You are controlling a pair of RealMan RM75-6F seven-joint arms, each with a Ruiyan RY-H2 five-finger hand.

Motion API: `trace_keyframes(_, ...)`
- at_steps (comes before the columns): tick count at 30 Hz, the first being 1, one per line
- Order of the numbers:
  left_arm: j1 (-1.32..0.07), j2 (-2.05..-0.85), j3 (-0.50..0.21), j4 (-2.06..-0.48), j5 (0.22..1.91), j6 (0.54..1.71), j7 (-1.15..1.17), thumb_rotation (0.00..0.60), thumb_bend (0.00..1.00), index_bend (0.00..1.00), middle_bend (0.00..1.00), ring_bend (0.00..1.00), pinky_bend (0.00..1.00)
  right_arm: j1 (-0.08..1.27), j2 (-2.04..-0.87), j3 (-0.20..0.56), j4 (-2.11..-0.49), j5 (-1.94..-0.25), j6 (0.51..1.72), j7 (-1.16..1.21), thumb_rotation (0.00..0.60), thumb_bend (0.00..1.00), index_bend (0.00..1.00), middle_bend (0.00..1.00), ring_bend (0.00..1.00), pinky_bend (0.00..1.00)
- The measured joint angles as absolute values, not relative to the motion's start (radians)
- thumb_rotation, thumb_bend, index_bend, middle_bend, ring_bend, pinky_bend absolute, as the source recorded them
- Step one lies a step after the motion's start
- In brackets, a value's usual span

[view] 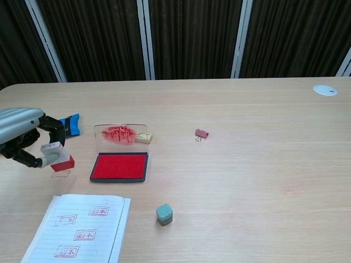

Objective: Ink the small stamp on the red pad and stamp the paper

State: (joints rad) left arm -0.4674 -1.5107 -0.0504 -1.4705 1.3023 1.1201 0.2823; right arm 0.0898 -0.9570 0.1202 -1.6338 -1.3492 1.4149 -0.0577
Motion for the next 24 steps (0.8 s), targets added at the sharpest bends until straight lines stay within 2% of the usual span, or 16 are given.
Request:
trace_keyframes(10,-0.475,-1.563,-0.055,-1.323,1.283,1.064,0.226,0.6,0.36,0.54,0.53,0.84,0.9,0.093,-0.964,0.119,-1.631,-1.345,1.409,-0.074,0.6,0.0,0.0,0.0,0.0,0.0)
trace_keyframes(20,-0.485,-1.619,-0.046,-1.238,1.293,1.028,0.181,0.6,0.36,0.5,0.5,0.83,0.9,0.095,-0.97,0.119,-1.622,-1.334,1.401,-0.08,0.6,0.0,0.0,0.0,0.0,0.0)
trace_keyframes(23,-0.485,-1.626,-0.045,-1.226,1.299,1.029,0.177,0.6,0.32,0.47,0.47,0.83,0.89,0.095,-0.97,0.119,-1.621,-1.333,1.4,-0.079,0.6,0.0,0.0,0.0,0.0,0.0)
trace_keyframes(24,-0.485,-1.628,-0.044,-1.223,1.3,1.03,0.177,0.6,0.27,0.46,0.44,0.83,0.89,0.095,-0.97,0.119,-1.62,-1.333,1.401,-0.079,0.6,0.0,0.0,0.0,0.0,0.0)
